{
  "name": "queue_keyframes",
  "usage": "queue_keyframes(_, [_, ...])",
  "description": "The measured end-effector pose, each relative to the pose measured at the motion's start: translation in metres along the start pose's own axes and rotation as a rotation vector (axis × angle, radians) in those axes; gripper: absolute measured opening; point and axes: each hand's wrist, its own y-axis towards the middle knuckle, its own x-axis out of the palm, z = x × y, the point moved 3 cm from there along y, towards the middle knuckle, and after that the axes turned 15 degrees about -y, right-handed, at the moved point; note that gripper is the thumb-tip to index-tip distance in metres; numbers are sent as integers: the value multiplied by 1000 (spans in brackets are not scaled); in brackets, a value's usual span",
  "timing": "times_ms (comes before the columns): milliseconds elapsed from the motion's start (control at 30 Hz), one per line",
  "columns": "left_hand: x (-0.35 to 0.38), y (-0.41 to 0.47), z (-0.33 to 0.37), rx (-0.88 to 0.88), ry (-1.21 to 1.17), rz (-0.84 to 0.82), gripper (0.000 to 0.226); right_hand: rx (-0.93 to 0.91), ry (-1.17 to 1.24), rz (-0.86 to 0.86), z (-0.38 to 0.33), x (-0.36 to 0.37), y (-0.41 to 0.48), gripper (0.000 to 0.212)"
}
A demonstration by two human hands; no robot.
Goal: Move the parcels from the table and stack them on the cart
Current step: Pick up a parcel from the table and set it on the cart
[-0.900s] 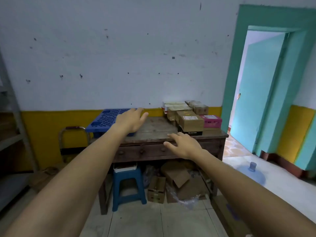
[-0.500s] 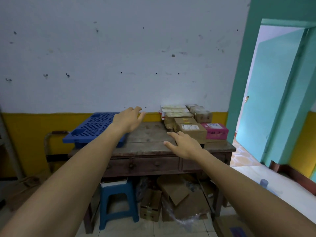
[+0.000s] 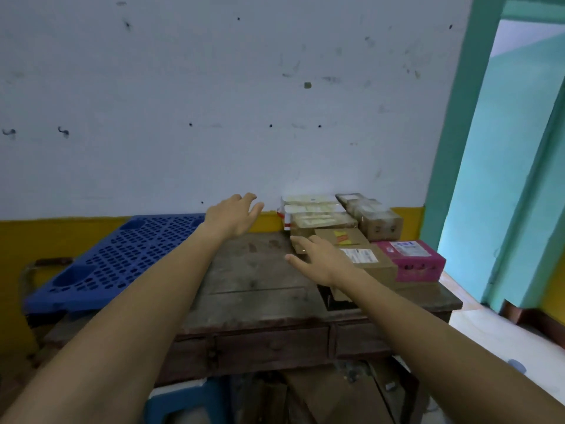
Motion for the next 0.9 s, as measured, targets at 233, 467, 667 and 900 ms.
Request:
queue_keyframes(233, [42, 137, -32, 32, -17, -43, 52, 77, 23, -8, 48, 30, 115, 61])
queue_keyframes(467, [94, 251, -49, 29, 2, -67, 52, 150, 50, -51, 110, 65, 216, 58])
queue_keyframes(667, [152, 344, -58, -13, -1, -84, 52, 173, 51, -84, 185, 104, 309, 61])
queue_keyframes(900, [208, 445, -70, -103, 18, -133, 53, 237, 66, -155, 271, 150, 409, 64])
